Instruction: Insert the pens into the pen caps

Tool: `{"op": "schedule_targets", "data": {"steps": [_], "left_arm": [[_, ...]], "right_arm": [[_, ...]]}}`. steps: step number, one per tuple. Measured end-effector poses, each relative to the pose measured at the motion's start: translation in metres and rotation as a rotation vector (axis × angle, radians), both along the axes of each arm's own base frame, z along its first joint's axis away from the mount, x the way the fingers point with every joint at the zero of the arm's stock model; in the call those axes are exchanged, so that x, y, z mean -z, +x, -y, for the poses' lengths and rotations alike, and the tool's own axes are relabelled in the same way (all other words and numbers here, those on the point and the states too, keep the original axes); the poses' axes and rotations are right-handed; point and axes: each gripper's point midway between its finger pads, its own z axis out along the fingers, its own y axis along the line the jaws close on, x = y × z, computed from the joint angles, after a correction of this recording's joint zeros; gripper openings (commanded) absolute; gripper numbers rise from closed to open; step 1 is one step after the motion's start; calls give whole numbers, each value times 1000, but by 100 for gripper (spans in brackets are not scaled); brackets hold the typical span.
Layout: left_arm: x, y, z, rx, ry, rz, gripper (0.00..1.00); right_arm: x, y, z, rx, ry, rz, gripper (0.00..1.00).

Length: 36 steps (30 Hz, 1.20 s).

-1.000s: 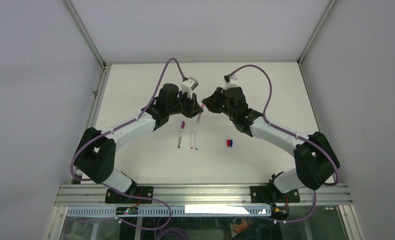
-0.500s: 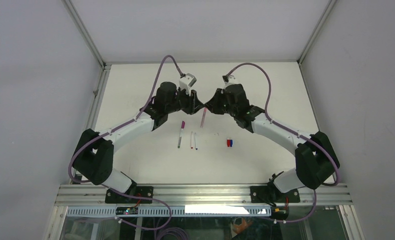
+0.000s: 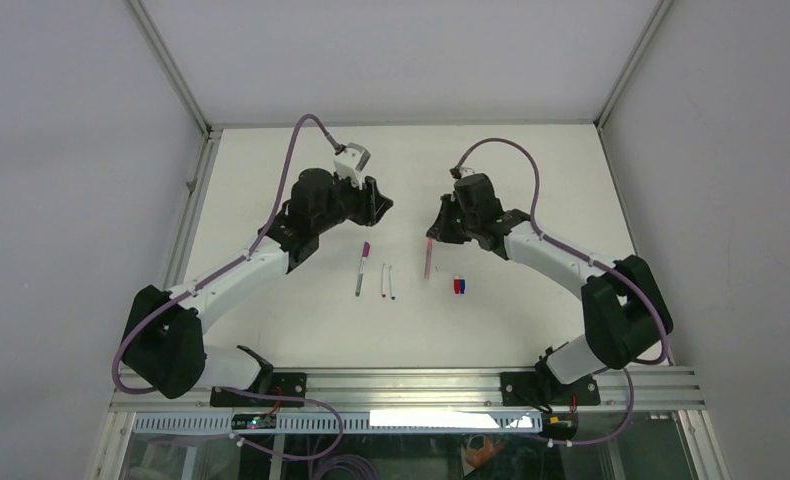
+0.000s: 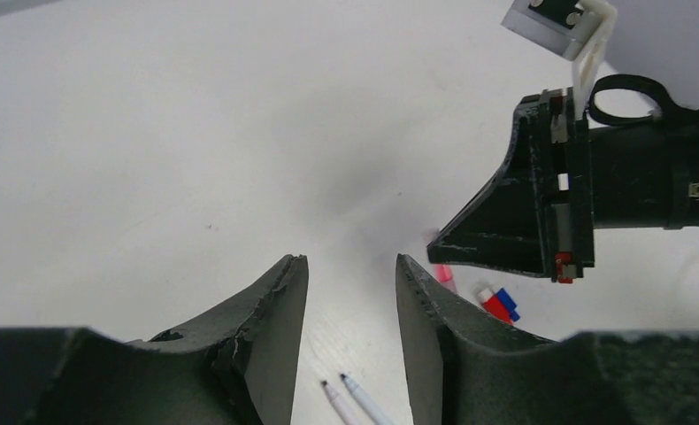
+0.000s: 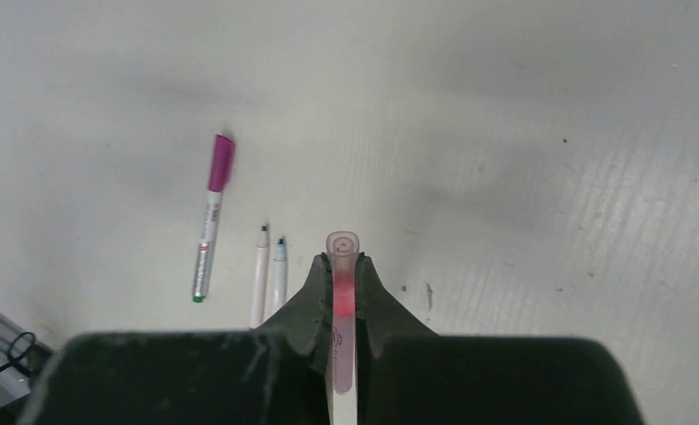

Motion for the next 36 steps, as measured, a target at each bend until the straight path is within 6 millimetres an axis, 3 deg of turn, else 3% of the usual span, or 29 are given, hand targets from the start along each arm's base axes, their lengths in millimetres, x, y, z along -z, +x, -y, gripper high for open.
{"op": "schedule_targets", "data": {"steps": [5,9,22,26,36], "left_arm": [[36,-5,-20,-81,103,-109,41],[61,-16,-33,-126,198,-186,40],[156,-77,-20,-107,474,-458,35],[169,-86,-17,-115,512,-500,34],[183,-78,-11,-160,542,-547,30]], "right_arm": [[33,2,11,6,-132,-94,0],[46,18,16,22,-219,-135,0],[64,24,30,50,-321,-208,0],[70,20,33,48,-337,-233,10],[70,19,31,39,-322,-241,14]]}}
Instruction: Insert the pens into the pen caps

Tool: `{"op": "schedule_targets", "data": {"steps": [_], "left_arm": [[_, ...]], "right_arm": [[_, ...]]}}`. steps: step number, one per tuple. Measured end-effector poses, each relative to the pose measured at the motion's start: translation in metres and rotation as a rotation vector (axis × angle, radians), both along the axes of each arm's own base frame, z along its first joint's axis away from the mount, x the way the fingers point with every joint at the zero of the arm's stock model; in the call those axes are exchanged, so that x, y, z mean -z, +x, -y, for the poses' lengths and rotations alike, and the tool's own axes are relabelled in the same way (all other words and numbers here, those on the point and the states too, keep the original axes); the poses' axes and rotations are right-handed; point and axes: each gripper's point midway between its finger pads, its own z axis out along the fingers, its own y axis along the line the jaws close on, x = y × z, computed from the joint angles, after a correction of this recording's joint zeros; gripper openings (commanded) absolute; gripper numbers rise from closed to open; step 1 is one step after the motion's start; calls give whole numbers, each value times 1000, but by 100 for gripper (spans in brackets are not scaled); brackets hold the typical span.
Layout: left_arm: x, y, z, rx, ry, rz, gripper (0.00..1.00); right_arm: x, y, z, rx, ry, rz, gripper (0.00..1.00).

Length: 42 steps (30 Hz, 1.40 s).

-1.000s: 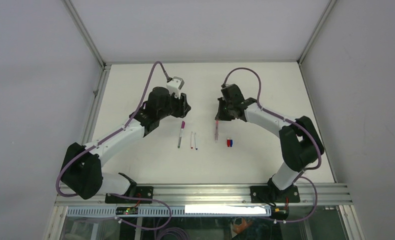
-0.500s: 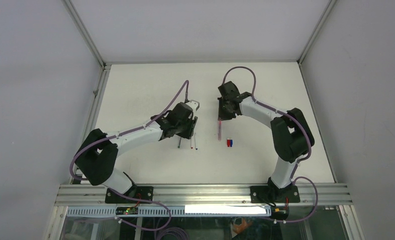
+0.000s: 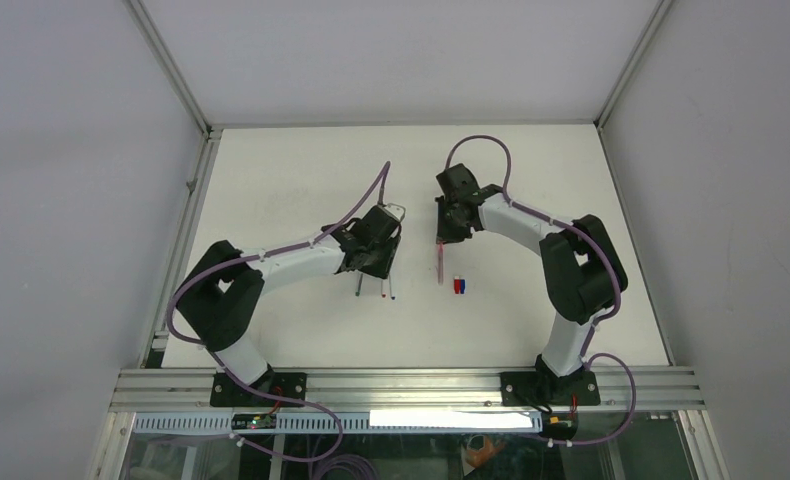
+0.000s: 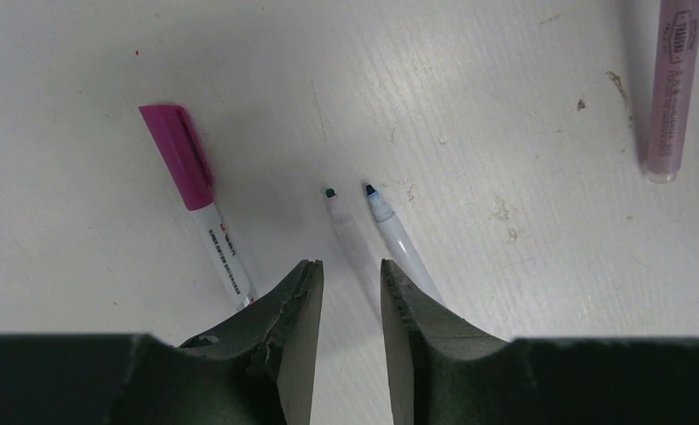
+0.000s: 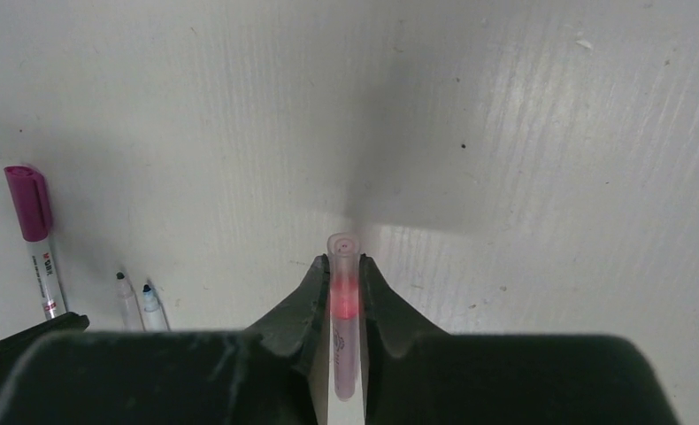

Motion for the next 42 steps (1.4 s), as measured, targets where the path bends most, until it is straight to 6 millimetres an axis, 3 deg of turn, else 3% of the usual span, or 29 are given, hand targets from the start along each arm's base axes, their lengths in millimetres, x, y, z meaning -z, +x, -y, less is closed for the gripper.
{"op": "schedule_targets", "data": {"steps": [10,20,22,24,27,30,37,40,42], "left_arm": [[20,-4,-3,-20,48,-62,27],[24,-4,-3,-23,67,-80,26],[24,-3,-2,-23,69,-81,18],[24,-3,-2,-24,72,-82,0],[24,-2,-2,-29,72,-80,0],[24,-2,-3,-33,74,-79,0],[23,-1,-4,-34,82,-77,0],[22,-1,-5,-31,91,-77,0],[21,0,-5,-30,93,-76,0]], "right_arm": [[2,-3,-4,-10,25,-14,24],[6,-7,-5,-14,35,-23,28],[6,-7,-5,-14,37,-23,29],[6,-7,-6,-14,37,-22,31],[5,-6,-6,-13,44,-9,33],[-7,-7,-4,-11,59,20,35],[-63,-1,1,2,145,171,36],[-66,-9,5,4,154,174,34],[-55,-20,9,4,150,142,34]]}}
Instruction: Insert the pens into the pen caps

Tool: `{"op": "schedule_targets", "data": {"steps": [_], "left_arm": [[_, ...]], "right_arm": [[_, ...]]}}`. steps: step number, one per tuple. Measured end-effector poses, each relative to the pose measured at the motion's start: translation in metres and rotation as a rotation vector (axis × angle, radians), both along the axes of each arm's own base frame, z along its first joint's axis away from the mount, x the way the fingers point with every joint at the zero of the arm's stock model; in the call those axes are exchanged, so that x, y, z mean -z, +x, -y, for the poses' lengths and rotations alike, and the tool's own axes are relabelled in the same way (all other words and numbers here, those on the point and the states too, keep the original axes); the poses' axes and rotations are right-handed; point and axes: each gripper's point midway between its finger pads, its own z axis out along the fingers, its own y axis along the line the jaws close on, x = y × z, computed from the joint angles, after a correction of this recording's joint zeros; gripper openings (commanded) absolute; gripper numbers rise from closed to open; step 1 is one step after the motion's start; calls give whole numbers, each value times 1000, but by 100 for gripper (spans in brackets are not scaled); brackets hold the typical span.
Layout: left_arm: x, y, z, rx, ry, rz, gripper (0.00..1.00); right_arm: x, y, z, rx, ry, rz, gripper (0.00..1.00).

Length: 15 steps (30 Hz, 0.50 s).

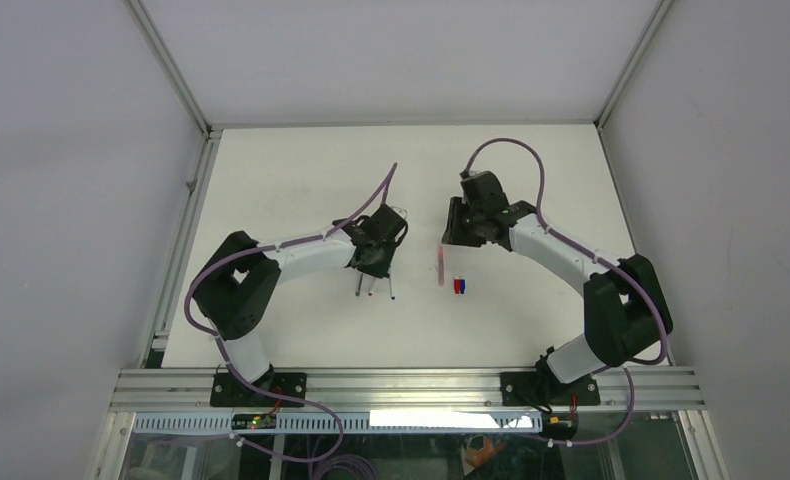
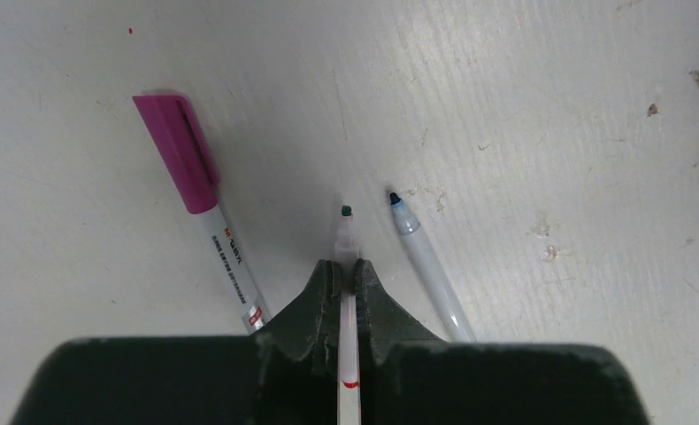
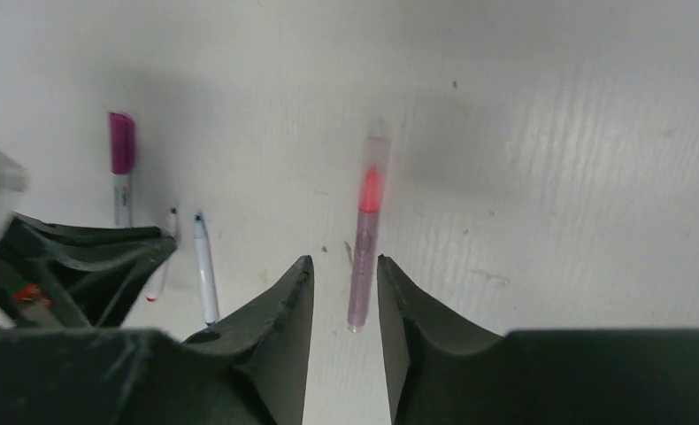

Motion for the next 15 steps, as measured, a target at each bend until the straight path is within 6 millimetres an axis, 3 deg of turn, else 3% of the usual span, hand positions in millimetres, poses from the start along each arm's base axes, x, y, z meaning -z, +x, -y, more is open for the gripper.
{"op": "schedule_targets", "data": {"steps": [6,15], "left_arm": [[-17,4,3,10,-26,31,0],[-64,11,10,27,-109,126,0]], "right_arm": [[43,-50,11,-23,-67,-159,33],[51,-72,0,-63,-77,-200,33]]}}
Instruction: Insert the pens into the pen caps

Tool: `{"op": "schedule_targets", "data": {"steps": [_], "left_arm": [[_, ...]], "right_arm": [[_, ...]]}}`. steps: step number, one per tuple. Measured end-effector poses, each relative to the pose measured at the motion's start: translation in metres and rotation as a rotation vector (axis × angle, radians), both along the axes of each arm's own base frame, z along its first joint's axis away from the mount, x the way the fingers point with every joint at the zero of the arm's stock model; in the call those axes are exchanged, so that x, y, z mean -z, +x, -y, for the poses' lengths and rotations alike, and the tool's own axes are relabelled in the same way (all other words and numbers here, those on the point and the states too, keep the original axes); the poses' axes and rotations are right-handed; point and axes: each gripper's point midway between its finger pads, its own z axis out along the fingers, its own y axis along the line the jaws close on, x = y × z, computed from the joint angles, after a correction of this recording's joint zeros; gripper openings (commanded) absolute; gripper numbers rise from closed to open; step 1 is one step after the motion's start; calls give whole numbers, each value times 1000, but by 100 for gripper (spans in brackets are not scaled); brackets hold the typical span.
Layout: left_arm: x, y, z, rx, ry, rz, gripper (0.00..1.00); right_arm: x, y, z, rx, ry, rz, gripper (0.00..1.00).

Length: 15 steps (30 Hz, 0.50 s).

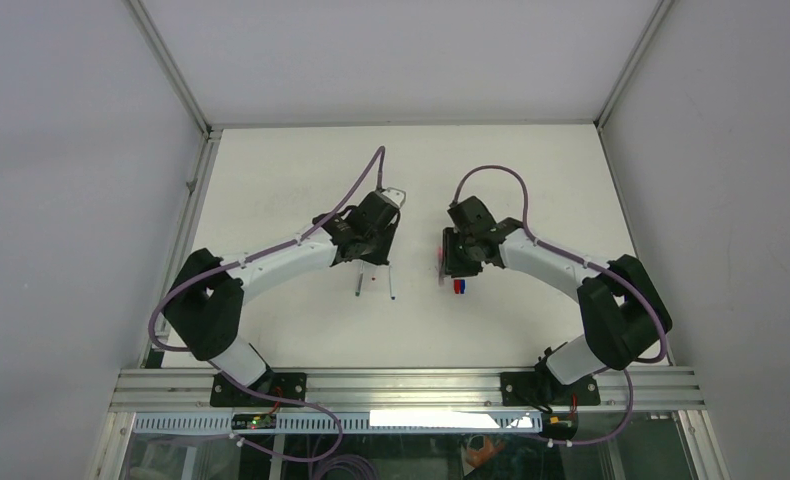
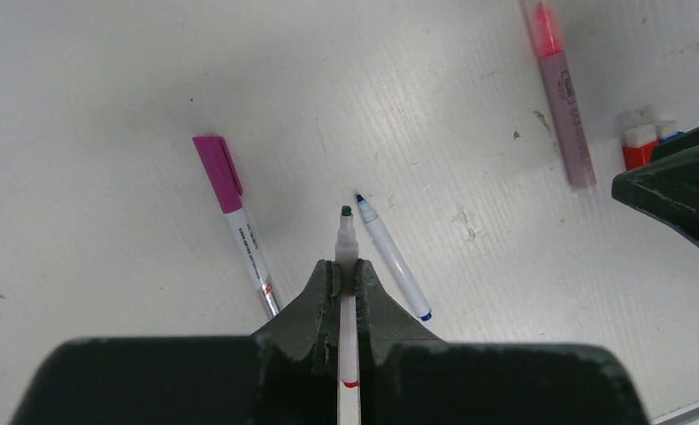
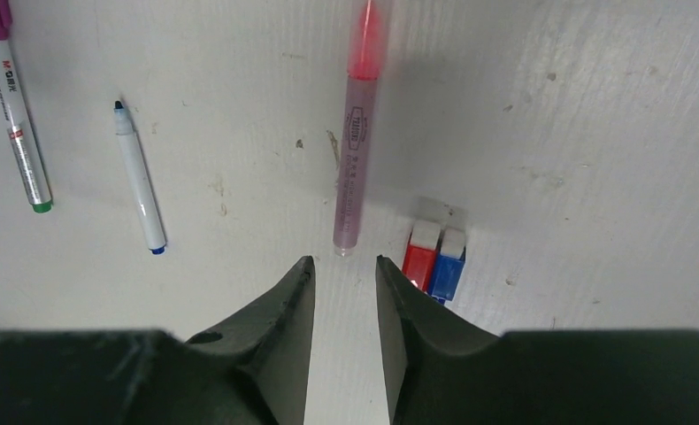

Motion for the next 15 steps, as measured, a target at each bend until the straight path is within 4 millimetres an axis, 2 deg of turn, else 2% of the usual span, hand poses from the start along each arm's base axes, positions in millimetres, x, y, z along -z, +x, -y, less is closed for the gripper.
{"op": "schedule_targets", "data": {"steps": [8,15], "left_arm": [[-13,0,-1,2,-24,27,0],[-16,-1,-2,10,-25,35,0]], "right_arm": [[9,-11,10,27,-32,-20,33],[12,-15,14,40,-41,-26,33]]}}
